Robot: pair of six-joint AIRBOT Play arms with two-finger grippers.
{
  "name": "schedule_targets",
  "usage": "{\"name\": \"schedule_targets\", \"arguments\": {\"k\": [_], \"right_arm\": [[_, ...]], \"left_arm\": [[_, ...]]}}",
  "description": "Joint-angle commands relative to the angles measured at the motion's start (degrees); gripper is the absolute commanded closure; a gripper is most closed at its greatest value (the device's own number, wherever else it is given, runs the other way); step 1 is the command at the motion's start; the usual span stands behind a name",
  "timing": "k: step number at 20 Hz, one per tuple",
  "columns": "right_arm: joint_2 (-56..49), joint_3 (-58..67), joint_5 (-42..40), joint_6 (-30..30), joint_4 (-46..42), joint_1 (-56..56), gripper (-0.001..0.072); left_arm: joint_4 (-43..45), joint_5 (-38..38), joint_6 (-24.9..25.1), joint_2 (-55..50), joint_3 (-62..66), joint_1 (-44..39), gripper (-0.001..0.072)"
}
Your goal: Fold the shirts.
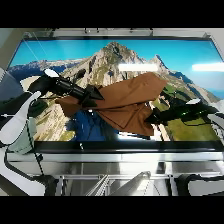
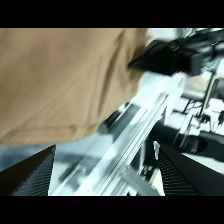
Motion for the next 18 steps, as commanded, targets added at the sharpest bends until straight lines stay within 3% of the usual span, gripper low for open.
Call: {"name": "schedule_targets", "arguments": {"k": [1,8,10,14,18], "right_arm": [[0.9,-0.2,-1.0,-1.9,3.3,0.9,0.0696],[1.7,-0.2,0.4,-1.9,3.3,0.9,0.0696],[1.7,-0.2,0.7,-1.9,3.3,0.9,0.0696],[1.7,-0.2,0.7,-1.9,3.3,0.9,0.0696],[1.7,-0.2,0.7,-1.9,3.3,1.0,0.0696]], "left_arm": [[10.3,-2.5,-3.1,-0.7,0.4,-3.1,0.0027],[14.2,6.1,-4.9,-0.8,0.7,-8.4,0.0027],[14.3,3.1,-4.9,-0.7,2.3,-6.4,0.0027],[14.6,-10.3,-4.9,0.7,9.1,1.8,0.0027],[28.7,-10.1,-5.3,5.7,9.6,9.2,0.0027]]}}
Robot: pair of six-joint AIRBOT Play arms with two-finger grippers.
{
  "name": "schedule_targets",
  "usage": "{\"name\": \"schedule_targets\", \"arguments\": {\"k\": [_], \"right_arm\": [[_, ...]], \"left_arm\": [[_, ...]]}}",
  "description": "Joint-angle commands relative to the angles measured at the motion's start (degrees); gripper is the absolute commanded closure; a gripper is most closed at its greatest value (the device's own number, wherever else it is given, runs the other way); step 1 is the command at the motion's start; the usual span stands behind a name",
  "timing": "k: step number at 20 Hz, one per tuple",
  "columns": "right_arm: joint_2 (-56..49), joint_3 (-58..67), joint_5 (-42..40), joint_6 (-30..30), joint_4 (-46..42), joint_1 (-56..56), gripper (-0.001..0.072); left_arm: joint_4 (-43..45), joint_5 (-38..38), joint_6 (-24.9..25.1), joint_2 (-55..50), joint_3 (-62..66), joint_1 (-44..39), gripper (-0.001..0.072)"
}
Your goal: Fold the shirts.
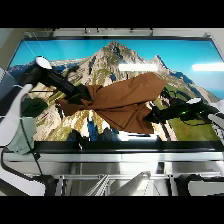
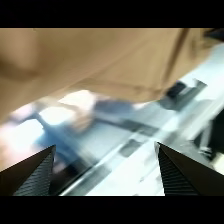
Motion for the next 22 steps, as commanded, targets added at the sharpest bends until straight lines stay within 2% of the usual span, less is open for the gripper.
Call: {"name": "schedule_targets", "arguments": {"k": [1,5,10,16,17,18,19,22], "right_arm": [[0.0,0.0,0.1,0.0,0.1,0.0,0.0696],[0.0,0.0,0.1,0.0,0.1,0.1,0.0696],[0.0,0.0,0.3,0.0,0.1,0.2,0.0696],[0.0,0.0,0.3,0.0,0.1,0.2,0.0696],[0.0,0.0,0.3,0.0,0.1,0.2,0.0696],[0.0,0.0,0.4,0.0,0.1,0.2,0.0696],[0.0,0.0,0.4,0.0,0.1,0.2,0.0696],[0.0,0.0,1.7,-0.3,0.1,0.2,0.0696]], "left_arm": [[12.0,-0.9,-0.4,3.5,-0.8,6.0,0.0027],[13.2,2.7,3.5,2.7,-8.5,8.5,0.0026],[14.0,12.7,4.6,0.5,-8.5,7.9,0.0027],[13.4,13.0,3.9,-5.5,-2.1,2.6,0.0029],[13.4,12.3,3.9,-6.4,-0.9,1.6,0.0125],[13.5,11.1,4.2,-7.4,0.6,0.9,0.0490],[13.4,10.1,4.5,-7.9,1.9,0.3,0.0692],[13.3,7.5,4.5,-7.6,6.3,0.0,0.0691]]}}
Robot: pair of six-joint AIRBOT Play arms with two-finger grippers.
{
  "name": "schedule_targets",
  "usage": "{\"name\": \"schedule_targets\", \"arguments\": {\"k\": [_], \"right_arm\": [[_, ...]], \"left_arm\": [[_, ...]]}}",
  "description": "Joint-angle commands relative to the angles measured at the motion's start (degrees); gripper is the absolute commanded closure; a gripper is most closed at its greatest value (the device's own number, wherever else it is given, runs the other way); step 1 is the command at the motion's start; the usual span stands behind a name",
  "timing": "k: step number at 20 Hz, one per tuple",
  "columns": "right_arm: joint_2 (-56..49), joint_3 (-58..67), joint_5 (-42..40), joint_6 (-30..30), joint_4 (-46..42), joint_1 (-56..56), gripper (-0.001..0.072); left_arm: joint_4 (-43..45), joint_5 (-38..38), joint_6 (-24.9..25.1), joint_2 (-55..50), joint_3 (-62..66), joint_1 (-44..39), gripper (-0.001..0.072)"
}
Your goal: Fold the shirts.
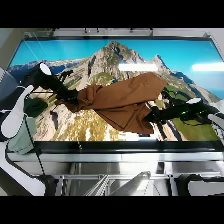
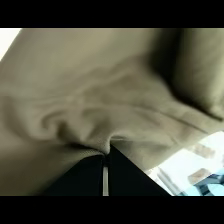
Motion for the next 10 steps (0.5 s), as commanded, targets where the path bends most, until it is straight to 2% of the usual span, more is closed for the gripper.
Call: {"name": "schedule_targets", "arguments": {"k": [1,3,6,8,10], "right_arm": [[0.1,0.0,2.1,-0.4,0.0,0.0,0.0697],[1.8,0.2,4.8,-1.4,0.0,-0.1,0.0697],[9.8,4.3,13.4,-3.2,3.3,-2.9,0.0697],[17.5,10.5,19.2,-5.5,11.1,-7.4,0.0697],[25.5,20.0,22.6,-7.2,24.5,-14.3,0.0697]], "left_arm": [[-1.0,-3.7,0.2,0.2,5.2,-0.9,0.0691],[-5.6,-4.5,0.3,3.1,7.2,0.2,0.0692],[-19.8,-4.1,2.9,10.8,9.3,3.3,0.0691],[-31.0,-2.8,4.6,17.7,10.8,6.3,0.0691],[-40.8,0.0,4.9,25.4,12.5,10.1,0.0691]]}}
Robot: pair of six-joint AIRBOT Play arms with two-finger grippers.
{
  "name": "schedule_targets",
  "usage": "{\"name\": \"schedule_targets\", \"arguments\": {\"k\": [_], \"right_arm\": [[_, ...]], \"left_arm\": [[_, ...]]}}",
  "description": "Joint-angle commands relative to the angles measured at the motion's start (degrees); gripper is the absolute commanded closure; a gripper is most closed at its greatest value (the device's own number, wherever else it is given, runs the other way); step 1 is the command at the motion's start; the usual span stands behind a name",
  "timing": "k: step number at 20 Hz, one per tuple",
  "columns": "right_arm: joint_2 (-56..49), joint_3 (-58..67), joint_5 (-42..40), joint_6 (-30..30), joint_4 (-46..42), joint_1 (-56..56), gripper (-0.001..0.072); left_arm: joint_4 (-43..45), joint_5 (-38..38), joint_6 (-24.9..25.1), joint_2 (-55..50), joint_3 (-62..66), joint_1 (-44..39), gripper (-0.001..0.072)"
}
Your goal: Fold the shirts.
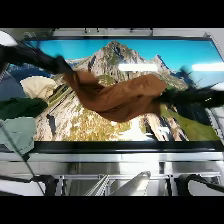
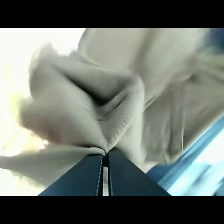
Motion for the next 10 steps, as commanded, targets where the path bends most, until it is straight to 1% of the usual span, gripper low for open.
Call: {"name": "schedule_targets", "arguments": {"k": [1,2,3,4,6,7,9,10], "right_arm": [[12.8,13.7,7.1,-4.8,21.5,-10.5,0.0697],[16.0,18.2,6.0,-6.5,28.0,-14.8,0.0697],[18.6,21.7,3.7,-7.1,31.3,-18.8,0.0697],[21.1,24.4,-1.0,-6.3,31.4,-22.7,0.0697],[25.5,25.4,-10.4,-1.9,29.1,-27.8,0.0696],[26.7,25.4,-12.7,0.1,27.1,-29.2,0.0697],[27.1,25.4,-14.0,2.9,21.6,-29.9,0.0697],[26.2,25.4,-13.9,7.3,14.8,-29.7,0.0697]], "left_arm": [[-19.4,4.5,1.5,12.7,3.1,6.3,0.0691],[-20.7,6.0,1.3,16.6,3.8,8.8,0.0691],[-20.6,7.5,0.3,20.1,3.9,11.4,0.0691],[-20.1,9.0,-1.2,23.5,3.2,14.6,0.0691],[-19.8,10.4,-3.3,29.5,-1.5,21.9,0.0690],[-19.9,10.1,-4.1,32.1,-5.2,26.1,0.0690],[-20.1,9.9,-4.3,36.7,-14.5,33.4,0.0690],[-20.2,9.9,-4.3,38.4,-19.6,36.8,0.0690]]}}
